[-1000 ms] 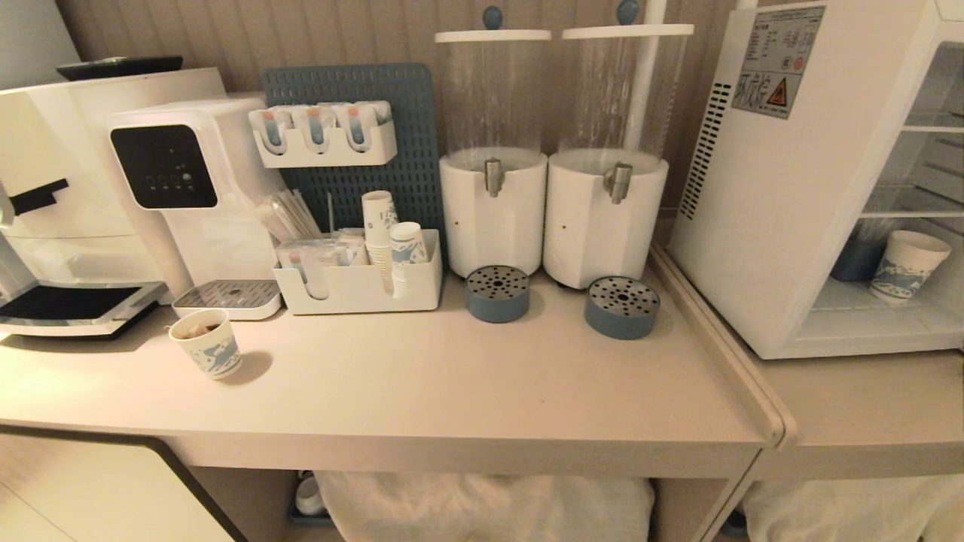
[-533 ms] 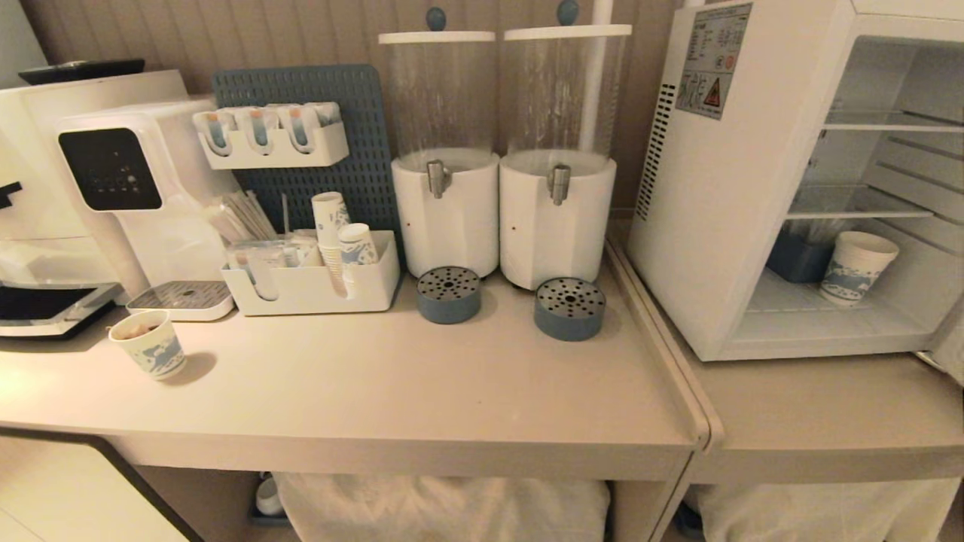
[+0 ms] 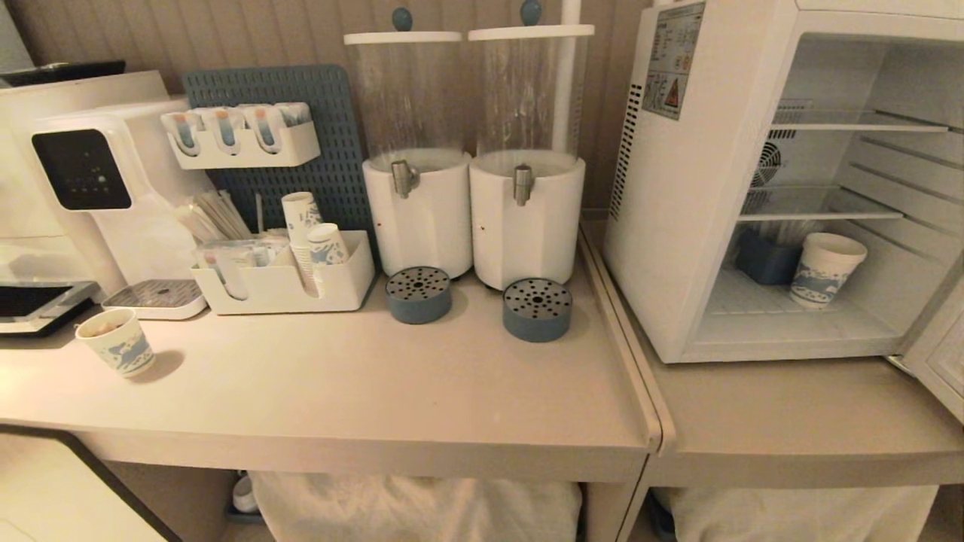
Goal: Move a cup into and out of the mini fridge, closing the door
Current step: Put the ceramic cup in the freezer
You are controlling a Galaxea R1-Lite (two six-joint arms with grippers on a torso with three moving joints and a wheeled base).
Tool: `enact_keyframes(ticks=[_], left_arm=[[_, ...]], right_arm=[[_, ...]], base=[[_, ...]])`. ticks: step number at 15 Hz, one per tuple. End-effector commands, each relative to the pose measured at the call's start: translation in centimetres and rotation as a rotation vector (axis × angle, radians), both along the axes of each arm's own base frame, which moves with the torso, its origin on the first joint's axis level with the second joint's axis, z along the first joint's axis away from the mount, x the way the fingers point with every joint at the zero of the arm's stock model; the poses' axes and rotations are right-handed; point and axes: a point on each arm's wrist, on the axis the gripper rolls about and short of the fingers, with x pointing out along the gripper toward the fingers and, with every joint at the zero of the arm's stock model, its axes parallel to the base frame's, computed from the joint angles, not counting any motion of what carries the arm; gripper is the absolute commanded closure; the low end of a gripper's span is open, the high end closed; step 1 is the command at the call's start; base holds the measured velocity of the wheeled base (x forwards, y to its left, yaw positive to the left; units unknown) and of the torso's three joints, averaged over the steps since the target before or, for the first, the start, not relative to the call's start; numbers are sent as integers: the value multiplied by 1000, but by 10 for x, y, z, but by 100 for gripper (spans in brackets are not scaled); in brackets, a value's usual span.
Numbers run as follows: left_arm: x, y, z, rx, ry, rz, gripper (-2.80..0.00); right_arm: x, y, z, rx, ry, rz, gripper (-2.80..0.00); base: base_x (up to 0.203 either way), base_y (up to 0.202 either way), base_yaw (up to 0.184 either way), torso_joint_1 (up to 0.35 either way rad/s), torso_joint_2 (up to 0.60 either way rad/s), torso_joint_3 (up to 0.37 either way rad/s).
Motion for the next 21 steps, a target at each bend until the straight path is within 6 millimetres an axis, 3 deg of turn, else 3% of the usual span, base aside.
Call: enact_keyframes(ticks=[1, 3, 7, 8, 11, 14, 17, 21], left_arm=[[0, 0, 0, 0, 0, 1, 0], [0, 0, 0, 0, 1, 1, 0], [0, 0, 0, 0, 0, 1, 0], [0, 0, 0, 0, 0, 1, 0], [0, 0, 0, 0, 1, 1, 0], [0, 0, 0, 0, 0, 1, 0], [0, 0, 0, -2, 0, 1, 0], [0, 0, 0, -2, 1, 1, 0]], right_arm=[[0, 0, 0, 1, 1, 1, 0], [-4, 0, 17, 7, -84, 4, 0], [-34, 2, 104, -5, -216, 79, 0], [-27, 2, 121, -6, -163, 99, 0], [17, 3, 163, 10, 24, 128, 0], [85, 3, 186, 46, 161, 138, 0], [154, 3, 188, 58, 148, 144, 0], [235, 1, 156, 63, 93, 161, 0]], base=[[0, 0, 0, 0, 0, 0], [0, 0, 0, 0, 0, 0], [0, 0, 0, 0, 0, 0], [0, 0, 0, 0, 0, 0], [0, 0, 0, 0, 0, 0], [0, 0, 0, 0, 0, 0], [0, 0, 0, 0, 0, 0], [0, 0, 0, 0, 0, 0]])
